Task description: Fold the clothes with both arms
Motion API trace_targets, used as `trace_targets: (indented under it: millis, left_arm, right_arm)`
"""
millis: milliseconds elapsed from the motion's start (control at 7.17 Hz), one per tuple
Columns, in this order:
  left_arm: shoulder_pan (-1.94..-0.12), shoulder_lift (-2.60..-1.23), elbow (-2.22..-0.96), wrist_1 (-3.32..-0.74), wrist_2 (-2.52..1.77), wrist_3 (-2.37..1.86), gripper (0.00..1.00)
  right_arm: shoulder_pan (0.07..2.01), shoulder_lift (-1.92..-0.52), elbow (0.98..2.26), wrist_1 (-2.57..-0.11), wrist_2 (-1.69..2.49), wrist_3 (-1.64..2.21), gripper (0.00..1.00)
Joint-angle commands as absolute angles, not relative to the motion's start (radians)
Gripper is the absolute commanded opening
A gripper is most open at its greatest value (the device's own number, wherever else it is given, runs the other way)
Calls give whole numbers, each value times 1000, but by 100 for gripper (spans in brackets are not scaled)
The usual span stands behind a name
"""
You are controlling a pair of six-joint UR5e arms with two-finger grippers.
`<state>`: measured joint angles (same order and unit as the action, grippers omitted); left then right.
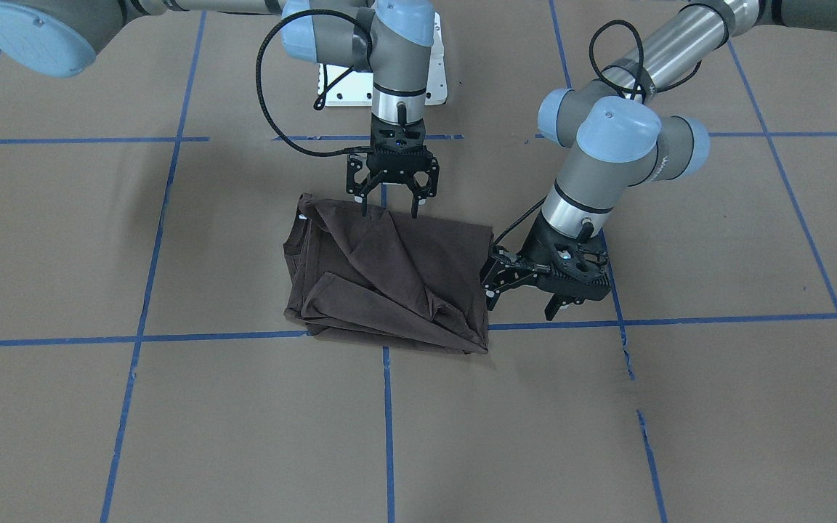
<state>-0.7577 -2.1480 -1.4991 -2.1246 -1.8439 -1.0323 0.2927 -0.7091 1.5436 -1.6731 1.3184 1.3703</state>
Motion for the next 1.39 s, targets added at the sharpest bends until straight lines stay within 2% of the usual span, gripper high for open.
trace_targets:
  millis: [0,279,697,837,976,1115,1255]
  left_arm:
    - [-758,-2141,-1502,-2125,-1844,-1032,100]
    - [-756,-2141,-1505,-2125,-1844,-1032,100]
    - [-758,-2141,-1505,-2125,-1844,-1032,100]
    - [-756,-2140,-1505,-2125,-1844,-1034,100]
    - [-756,-2140,-1505,-2125,-1844,-1034,100]
    - [-756,-2140,-1505,-2125,-1844,-1034,100]
    - [-756,-2140,-1505,-2125,-1844,-1035,100]
  right_arm:
    - [291,-680,1477,-1674,1328,1393,51]
    - [285,-689,1466,-1681,1357,1390,47]
    - [276,-702,1468,-1686,1382,1390,49]
    - [276,-703,1468,-1686,1382,1390,45]
    - [276,-700,1470,-1686,1382,1388,11]
    - [278,-703,1473,-1687,1381,1390,0]
    - [296,-704,1474,-1686,1381,1387,0]
